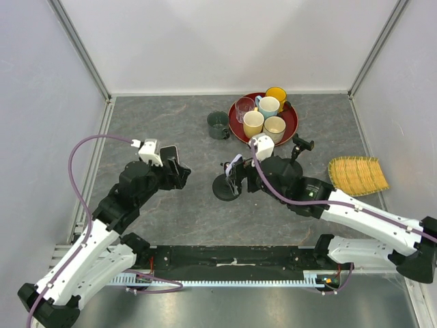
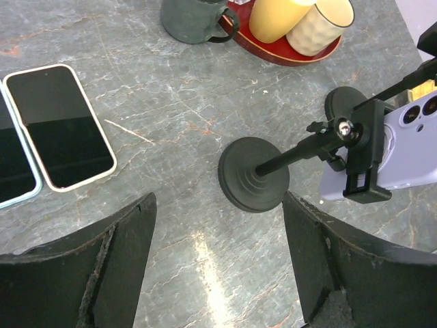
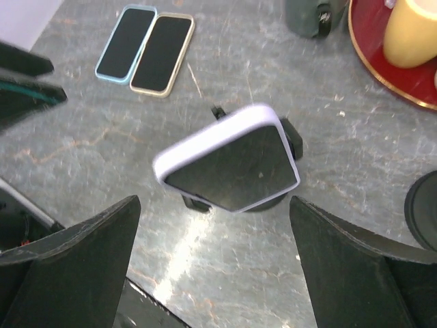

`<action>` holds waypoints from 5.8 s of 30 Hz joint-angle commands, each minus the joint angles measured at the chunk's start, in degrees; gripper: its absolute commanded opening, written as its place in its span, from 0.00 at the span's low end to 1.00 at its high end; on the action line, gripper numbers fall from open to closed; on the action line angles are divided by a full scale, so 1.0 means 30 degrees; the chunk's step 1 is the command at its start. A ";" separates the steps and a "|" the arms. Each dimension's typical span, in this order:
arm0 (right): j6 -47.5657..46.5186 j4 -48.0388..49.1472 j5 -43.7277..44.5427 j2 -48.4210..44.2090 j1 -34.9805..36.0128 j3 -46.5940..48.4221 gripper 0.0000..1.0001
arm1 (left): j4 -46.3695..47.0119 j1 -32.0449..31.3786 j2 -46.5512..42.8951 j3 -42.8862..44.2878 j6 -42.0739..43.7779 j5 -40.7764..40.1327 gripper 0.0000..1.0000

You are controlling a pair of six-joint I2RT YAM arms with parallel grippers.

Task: Remove the phone from the phone stand

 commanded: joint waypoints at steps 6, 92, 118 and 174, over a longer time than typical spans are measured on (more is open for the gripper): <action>0.2485 -0.3223 0.8863 0.3396 0.3493 0.4484 0.98 | -0.1052 0.0044 -0.1116 -0.0314 0.2025 -0.1418 0.81; -0.2495 0.0205 0.8364 0.1024 0.3292 0.0793 0.41 | 2.6780 -0.7865 1.5466 -0.5530 0.8118 0.2482 0.02; -0.1644 -0.0060 0.9073 0.2666 0.2559 0.0823 0.31 | 2.6692 -0.8950 1.5085 -0.5706 0.7622 0.0517 0.02; 0.4655 -0.7383 1.1503 0.0586 0.2327 0.1028 0.00 | 1.8460 -0.5640 1.1688 -0.6292 -0.2633 -0.9094 0.02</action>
